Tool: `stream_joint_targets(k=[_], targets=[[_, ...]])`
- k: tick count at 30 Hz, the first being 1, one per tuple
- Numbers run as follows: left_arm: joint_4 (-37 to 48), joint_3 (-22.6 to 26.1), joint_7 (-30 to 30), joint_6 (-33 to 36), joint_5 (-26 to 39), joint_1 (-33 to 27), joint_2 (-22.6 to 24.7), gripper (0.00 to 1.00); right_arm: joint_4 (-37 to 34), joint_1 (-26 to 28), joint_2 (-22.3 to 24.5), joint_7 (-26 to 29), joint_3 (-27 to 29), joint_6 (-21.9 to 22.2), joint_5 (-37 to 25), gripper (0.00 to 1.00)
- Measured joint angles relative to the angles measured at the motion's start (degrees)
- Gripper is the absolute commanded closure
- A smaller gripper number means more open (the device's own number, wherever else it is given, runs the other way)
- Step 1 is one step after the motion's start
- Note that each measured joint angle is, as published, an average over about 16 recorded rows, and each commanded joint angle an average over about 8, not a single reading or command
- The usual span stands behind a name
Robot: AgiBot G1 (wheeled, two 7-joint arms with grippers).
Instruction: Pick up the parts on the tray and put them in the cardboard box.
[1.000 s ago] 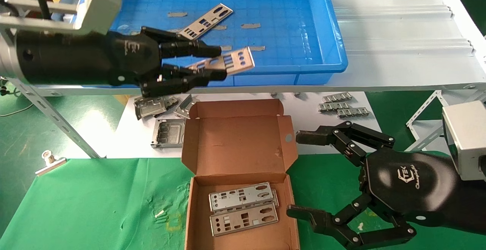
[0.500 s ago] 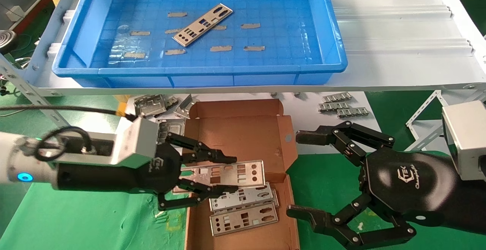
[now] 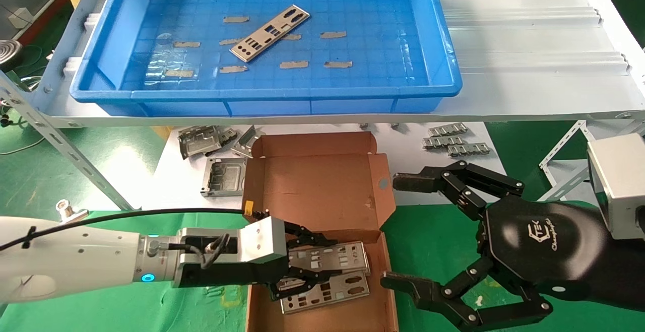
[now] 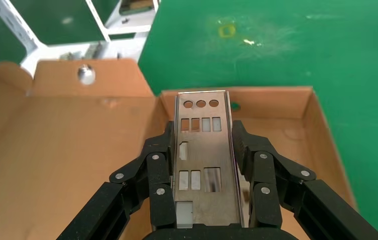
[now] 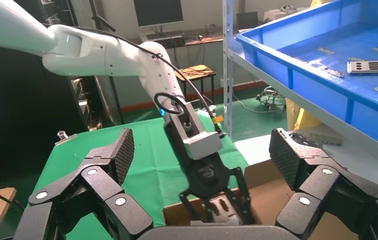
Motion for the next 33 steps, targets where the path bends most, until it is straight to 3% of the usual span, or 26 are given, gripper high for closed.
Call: stream_joint_targets(k=[3,11,23,33], targets=[[2.5,0.2,1.9,-1.1,0.6,0.4,1.6,0.99,0.0,0.0,0.0,0.0,0.0,0.0,0.0,0.00],[9.4,0.6,6.0,-2.3,1.6,0.1,5.2,0.03,0.0,0.0,0.0,0.0,0.0,0.0,0.0,0.00],[17.2,0.4,11.2,-2.1,1.8,-1.4,8.5,0.00,0.0,0.0,0.0,0.0,0.0,0.0,0.0,0.00],[21.3,-0.2,9.2,4.0,-0.4,-3.2,7.8,0.00,0.0,0.0,0.0,0.0,0.0,0.0,0.0,0.00]])
